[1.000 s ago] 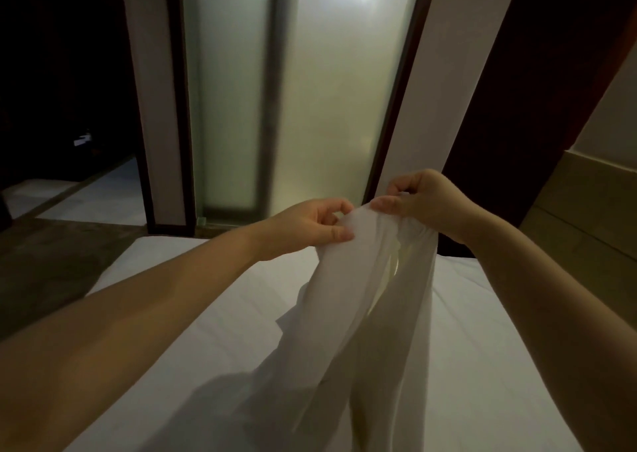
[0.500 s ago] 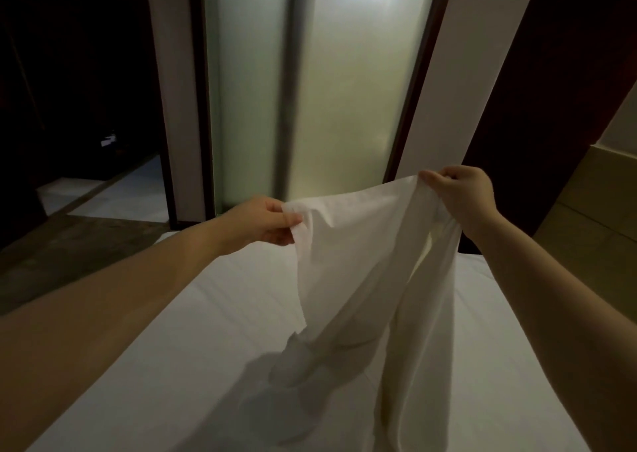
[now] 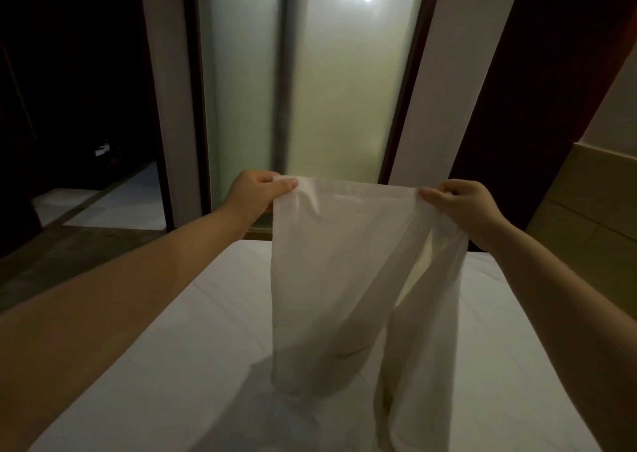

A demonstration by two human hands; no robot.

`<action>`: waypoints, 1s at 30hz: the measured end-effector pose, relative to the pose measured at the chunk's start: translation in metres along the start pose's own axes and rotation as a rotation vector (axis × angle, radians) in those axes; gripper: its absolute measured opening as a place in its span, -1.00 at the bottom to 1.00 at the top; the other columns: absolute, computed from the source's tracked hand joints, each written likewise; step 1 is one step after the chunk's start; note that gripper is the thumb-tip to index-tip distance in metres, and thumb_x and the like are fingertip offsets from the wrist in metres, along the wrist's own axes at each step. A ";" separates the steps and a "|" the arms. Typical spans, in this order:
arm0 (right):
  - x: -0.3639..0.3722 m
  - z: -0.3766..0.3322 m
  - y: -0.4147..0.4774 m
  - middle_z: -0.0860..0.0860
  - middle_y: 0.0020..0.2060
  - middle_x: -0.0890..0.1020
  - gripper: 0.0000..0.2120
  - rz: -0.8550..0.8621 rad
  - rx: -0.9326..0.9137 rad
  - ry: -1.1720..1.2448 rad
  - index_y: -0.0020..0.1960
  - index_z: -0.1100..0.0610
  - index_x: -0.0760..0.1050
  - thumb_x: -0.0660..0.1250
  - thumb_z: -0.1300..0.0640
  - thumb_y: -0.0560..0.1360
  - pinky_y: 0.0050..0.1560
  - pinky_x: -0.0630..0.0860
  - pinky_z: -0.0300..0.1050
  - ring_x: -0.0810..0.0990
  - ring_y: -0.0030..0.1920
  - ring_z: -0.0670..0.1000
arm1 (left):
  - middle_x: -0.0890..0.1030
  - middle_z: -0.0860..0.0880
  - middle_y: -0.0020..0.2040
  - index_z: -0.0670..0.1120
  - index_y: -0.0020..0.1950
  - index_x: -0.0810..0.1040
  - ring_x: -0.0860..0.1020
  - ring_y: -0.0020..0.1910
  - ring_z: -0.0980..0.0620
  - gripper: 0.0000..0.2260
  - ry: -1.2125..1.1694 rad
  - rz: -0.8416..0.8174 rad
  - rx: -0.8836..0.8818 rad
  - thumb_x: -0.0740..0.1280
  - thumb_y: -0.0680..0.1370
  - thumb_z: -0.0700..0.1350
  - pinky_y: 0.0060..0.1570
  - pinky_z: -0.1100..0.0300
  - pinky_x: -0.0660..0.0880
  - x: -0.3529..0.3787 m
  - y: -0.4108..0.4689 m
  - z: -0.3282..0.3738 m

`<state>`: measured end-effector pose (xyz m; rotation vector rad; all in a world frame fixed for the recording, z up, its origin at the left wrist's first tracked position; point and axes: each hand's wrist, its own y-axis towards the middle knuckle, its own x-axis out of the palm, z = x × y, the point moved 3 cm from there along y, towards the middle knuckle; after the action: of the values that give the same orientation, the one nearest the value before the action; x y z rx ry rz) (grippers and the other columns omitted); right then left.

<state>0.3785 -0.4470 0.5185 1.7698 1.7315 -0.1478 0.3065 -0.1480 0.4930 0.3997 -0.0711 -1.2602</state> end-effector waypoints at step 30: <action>-0.024 -0.011 -0.029 0.01 -0.36 0.54 -0.76 0.064 -0.156 -0.062 -0.23 0.21 0.57 0.37 0.04 0.48 -0.38 0.49 -0.43 0.51 -0.42 -0.21 | 0.51 0.02 0.17 -0.04 0.19 0.51 0.52 0.02 0.05 -0.64 0.656 -0.416 0.269 0.15 0.57 0.16 0.09 0.18 0.52 0.113 -0.060 -0.086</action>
<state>0.3448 -0.4644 0.5289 1.6868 1.5959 -0.0387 0.3099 -0.2463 0.3742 1.0850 0.4240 -1.4714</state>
